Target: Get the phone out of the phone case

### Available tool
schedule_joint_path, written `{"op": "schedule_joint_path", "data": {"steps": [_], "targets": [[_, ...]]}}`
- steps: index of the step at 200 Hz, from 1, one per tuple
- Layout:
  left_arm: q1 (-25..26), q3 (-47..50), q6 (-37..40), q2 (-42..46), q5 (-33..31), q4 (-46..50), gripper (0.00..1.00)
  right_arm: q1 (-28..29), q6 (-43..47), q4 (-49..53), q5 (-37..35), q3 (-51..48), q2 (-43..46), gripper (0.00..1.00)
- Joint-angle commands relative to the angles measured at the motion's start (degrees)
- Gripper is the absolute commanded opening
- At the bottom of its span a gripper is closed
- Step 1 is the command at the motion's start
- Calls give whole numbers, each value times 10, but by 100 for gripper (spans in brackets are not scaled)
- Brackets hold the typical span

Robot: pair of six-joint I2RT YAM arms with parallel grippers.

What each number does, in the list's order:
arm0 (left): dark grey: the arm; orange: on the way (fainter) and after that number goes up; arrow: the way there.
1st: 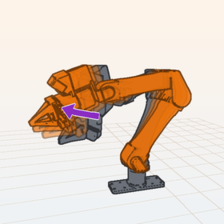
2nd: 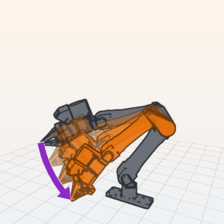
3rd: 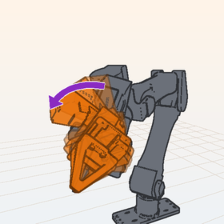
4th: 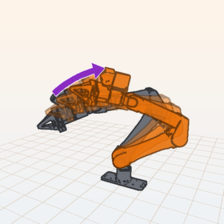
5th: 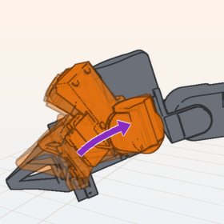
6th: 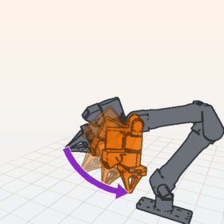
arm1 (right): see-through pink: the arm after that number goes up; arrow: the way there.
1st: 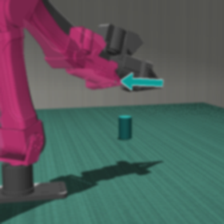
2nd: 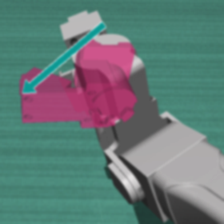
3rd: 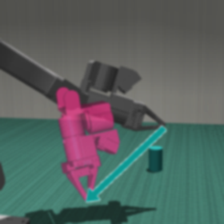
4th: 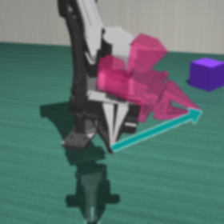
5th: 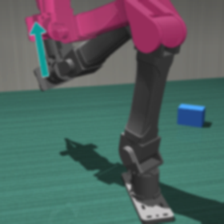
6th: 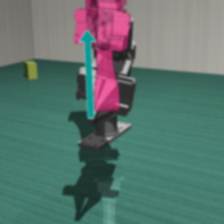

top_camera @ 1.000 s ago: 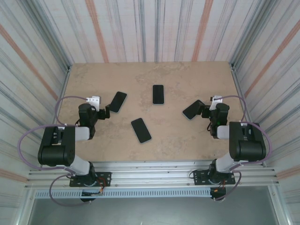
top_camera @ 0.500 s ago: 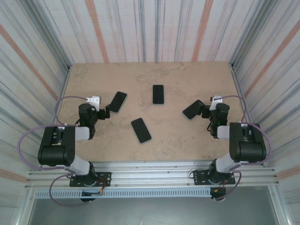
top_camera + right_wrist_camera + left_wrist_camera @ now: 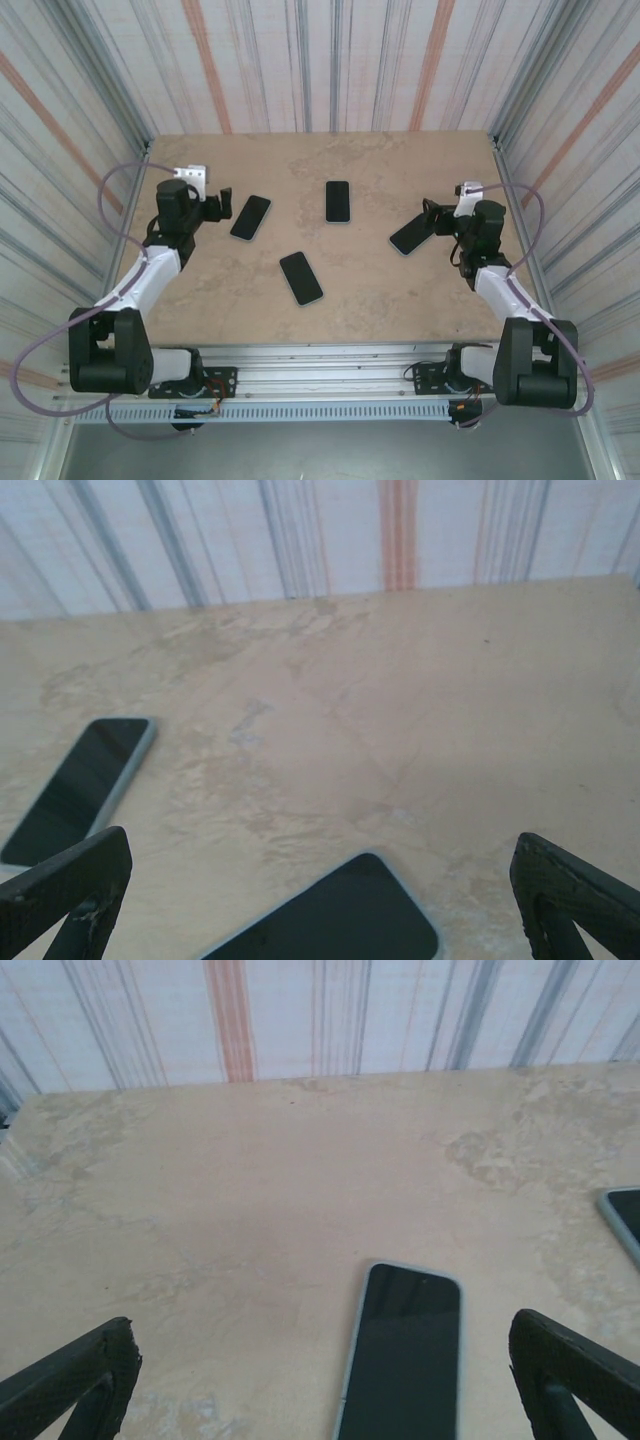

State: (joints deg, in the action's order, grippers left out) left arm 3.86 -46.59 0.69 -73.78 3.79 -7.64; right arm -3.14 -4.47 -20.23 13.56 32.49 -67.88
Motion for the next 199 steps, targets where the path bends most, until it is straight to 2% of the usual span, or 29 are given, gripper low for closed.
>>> {"op": "schedule_joint_path", "data": {"steps": [1,23,72,116,146,199], "targets": [[29,-50,7,2,11,149,99,17,-13,117,57,41,20,99],[41,-94,-5,-25,13,221,99,38,-20,184,79,76,24,99],[48,-193,55,-133,60,337,99,104,-63,256,129,127,7,99],[51,-281,82,-239,67,384,99,173,-94,270,135,166,-27,99],[55,-370,85,-322,26,452,99,215,-104,270,128,189,-54,99],[62,-451,86,-412,25,505,99,274,-134,238,119,217,-99,99]]}}
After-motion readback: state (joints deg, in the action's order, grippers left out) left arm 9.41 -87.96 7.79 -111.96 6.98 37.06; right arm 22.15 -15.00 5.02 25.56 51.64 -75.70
